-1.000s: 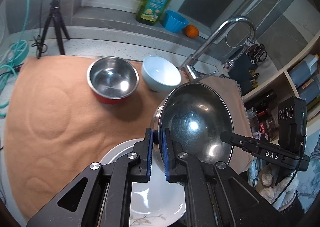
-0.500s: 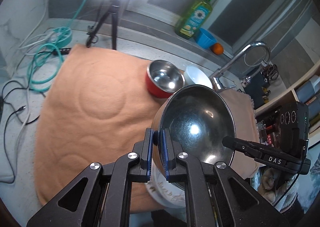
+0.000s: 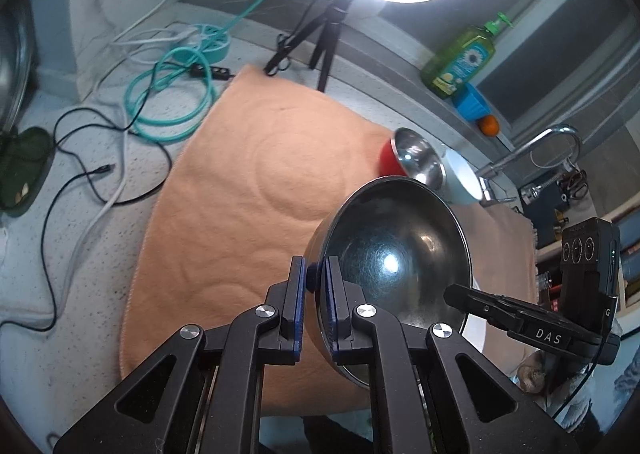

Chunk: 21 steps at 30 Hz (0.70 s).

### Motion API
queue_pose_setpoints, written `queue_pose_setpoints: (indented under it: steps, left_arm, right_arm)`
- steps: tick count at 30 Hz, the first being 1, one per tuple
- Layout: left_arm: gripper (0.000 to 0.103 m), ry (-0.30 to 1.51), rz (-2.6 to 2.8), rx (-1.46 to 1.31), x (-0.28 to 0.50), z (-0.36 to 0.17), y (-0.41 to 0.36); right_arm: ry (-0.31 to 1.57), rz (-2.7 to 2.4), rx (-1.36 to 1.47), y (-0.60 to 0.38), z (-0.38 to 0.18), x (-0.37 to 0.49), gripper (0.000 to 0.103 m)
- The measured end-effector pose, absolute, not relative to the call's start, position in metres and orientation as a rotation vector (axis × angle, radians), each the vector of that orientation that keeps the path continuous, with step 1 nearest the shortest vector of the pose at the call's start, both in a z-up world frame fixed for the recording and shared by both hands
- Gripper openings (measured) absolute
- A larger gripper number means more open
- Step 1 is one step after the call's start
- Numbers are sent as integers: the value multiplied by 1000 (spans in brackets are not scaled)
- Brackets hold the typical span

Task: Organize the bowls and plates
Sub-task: 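Lift the large steel bowl with both tools and carry it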

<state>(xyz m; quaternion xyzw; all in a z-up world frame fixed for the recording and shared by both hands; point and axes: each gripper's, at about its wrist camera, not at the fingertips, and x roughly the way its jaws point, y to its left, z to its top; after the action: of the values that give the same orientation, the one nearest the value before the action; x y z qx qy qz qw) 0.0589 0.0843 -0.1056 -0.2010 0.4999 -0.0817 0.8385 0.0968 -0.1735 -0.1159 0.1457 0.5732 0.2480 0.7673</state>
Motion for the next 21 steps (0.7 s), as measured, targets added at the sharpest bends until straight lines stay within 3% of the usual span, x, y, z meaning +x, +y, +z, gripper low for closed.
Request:
queue_pose_setpoints:
  steps: [21]
  left_arm:
    - [8,1140,-50,-512,62,-154,135]
  right_arm:
    - [1358,556,267,-107,-168,117,16]
